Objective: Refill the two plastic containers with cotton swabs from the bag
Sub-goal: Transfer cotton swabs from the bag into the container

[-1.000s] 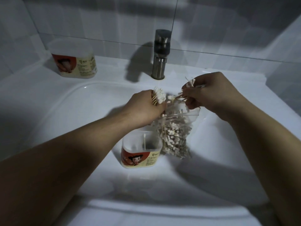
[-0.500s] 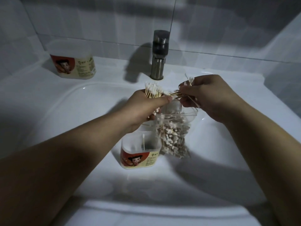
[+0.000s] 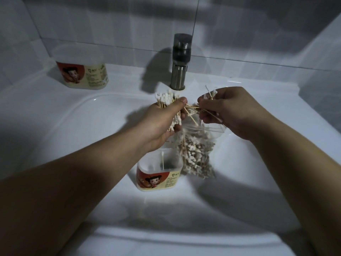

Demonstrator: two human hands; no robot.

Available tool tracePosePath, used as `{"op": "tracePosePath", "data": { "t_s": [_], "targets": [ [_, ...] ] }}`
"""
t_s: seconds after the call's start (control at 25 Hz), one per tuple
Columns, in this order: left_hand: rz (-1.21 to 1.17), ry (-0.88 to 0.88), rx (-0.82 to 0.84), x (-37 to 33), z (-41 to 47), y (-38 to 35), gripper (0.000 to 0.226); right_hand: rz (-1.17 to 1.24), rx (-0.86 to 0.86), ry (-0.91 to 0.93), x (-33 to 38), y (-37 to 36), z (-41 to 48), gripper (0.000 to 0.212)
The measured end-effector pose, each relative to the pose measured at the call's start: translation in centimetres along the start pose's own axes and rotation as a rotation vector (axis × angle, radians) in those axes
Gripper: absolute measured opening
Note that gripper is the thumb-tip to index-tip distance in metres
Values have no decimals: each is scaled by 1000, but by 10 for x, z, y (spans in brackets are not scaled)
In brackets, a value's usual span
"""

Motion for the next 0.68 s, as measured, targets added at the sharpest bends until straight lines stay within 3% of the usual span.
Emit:
{"op": "tracePosePath", "data": {
  "t_s": [0.48,0.68],
  "targets": [
    [-182,-111,-190,-17,7,9,29,-191,46,-2,-5,1,2,6],
    [37,-198,-77,-21,5,4,14,-200,25,100,2,1,1,3]
  ]
}}
Point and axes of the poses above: each hand's wrist, its own z-axis towards the middle knuckle, its own y-axis out of the back of the hand, x = y × z, the point moved 4 cm from there along z, towards the middle knuckle, and after that the axes turned 8 degrees about -z, right-handed, at the moved point
